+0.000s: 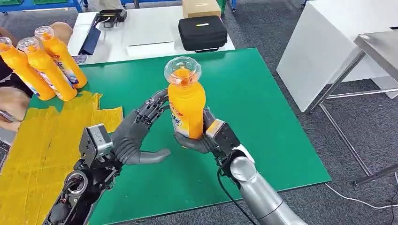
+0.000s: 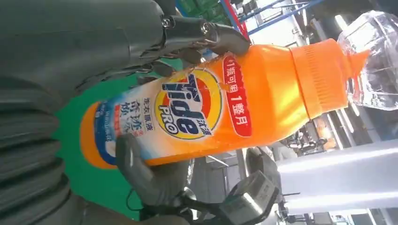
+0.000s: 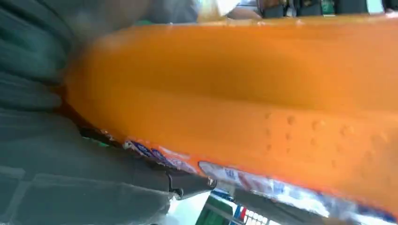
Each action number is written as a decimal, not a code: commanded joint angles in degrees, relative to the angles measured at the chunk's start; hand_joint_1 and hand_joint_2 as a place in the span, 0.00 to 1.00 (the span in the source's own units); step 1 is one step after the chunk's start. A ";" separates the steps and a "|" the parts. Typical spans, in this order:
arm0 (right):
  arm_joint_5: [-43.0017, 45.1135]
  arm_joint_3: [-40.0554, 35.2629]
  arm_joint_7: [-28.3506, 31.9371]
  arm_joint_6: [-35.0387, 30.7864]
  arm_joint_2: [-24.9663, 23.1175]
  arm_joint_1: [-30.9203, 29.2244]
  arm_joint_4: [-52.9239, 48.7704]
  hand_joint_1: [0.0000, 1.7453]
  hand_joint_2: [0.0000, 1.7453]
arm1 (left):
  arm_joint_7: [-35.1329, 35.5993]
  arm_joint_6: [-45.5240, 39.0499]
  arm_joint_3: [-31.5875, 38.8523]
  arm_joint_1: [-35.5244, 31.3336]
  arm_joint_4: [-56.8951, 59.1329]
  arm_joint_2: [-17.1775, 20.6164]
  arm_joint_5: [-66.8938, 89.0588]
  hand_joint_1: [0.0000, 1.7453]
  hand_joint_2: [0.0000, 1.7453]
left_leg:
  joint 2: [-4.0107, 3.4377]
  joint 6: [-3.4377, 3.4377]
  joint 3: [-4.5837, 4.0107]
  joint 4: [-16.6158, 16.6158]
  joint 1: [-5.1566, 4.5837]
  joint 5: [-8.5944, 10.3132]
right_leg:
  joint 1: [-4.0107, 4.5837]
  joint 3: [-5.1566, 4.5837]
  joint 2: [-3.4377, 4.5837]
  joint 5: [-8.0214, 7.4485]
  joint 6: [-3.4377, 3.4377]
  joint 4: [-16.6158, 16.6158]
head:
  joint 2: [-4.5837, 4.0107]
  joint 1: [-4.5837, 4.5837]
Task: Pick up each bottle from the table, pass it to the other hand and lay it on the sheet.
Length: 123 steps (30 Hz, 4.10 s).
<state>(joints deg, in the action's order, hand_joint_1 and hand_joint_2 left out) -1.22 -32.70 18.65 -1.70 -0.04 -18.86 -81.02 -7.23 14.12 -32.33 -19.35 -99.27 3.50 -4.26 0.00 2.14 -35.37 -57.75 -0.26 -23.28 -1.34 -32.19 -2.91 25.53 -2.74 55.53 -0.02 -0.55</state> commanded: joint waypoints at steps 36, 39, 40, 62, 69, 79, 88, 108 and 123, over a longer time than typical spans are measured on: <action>-4.62 -13.65 -2.80 -0.37 -3.18 -6.84 9.48 1.00 1.00 | 1.39 -5.48 -0.82 -1.94 3.75 -1.30 4.76 0.00 1.00 | -0.14 -0.13 0.22 0.04 0.09 -0.10 | 0.07 0.22 0.33 0.05 0.16 -0.09 | 0.00 -0.02; -4.62 -13.85 -2.83 -0.34 -3.17 -6.87 9.62 1.00 1.00 | 1.97 -5.63 -1.59 -1.97 3.75 -1.70 5.72 0.00 1.00 | -0.10 -0.12 0.21 0.03 0.07 -0.10 | 0.05 0.23 0.30 0.06 0.15 -0.09 | 0.00 0.00; -5.38 -14.18 -2.78 -0.88 -2.92 -6.89 9.33 1.00 1.00 | 2.48 -5.59 -2.10 -2.06 4.52 -2.11 5.92 0.00 1.00 | -0.09 -0.10 0.16 0.03 0.05 -0.08 | 0.03 0.17 0.25 0.04 0.12 -0.08 | 0.00 -0.02; -7.66 -15.70 -3.01 -1.31 -2.93 -6.96 9.27 1.00 1.00 | 1.65 -8.90 0.23 -1.14 5.10 -3.29 5.15 1.00 1.00 | -0.06 -0.09 0.11 0.03 0.05 -0.06 | 0.03 0.12 0.20 0.04 0.11 -0.06 | 0.00 -0.02; -7.53 -15.56 -3.10 -1.56 -3.13 -7.22 9.80 1.00 1.00 | 0.71 -10.19 1.36 -0.96 4.62 -3.44 4.13 1.00 1.00 | -0.09 -0.13 0.19 0.01 0.08 -0.11 | 0.06 0.20 0.28 0.08 0.16 -0.06 | 0.00 -0.02; -6.77 -14.67 -3.23 -2.69 -3.35 -7.08 9.89 1.00 1.00 | -0.23 -12.24 2.51 -0.53 3.76 -3.37 4.55 1.00 1.00 | -0.07 -0.09 0.09 0.01 0.04 -0.07 | 0.03 0.10 0.21 0.05 0.11 -0.04 | 0.00 0.00; -1.72 -8.58 -4.00 -5.72 -0.95 -4.61 4.43 0.00 1.00 | -0.91 -16.72 8.97 0.90 0.18 -1.22 9.20 1.00 1.00 | -0.07 -0.14 0.13 -0.03 0.09 -0.11 | 0.07 0.16 0.27 0.08 0.16 -0.03 | 0.00 0.00; -7.34 11.08 -0.69 -15.51 10.59 16.05 -29.30 0.00 1.00 | 13.24 -33.52 22.02 1.15 17.24 5.66 77.68 1.00 1.00 | 0.24 -0.16 0.26 0.08 0.08 -0.08 | 0.05 0.34 -0.01 0.16 0.19 -0.15 | 0.00 -0.02; -5.19 22.84 1.33 -19.43 7.92 27.17 -34.50 0.00 1.00 | 12.85 -27.92 19.52 -5.98 44.36 10.10 92.78 1.00 1.00 | 0.10 -0.13 0.14 0.10 0.02 -0.03 | 0.00 0.12 0.05 0.10 0.15 -0.10 | 0.00 -0.02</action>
<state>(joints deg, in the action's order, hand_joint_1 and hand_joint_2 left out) -5.97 -16.28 20.09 -20.59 10.62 3.82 -112.74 6.27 -14.73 -9.22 -17.72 -76.75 10.38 83.00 -0.08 2.13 -35.45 -57.75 -0.26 -23.30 -1.35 -32.36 -2.83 25.54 -2.73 55.52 -0.02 -0.57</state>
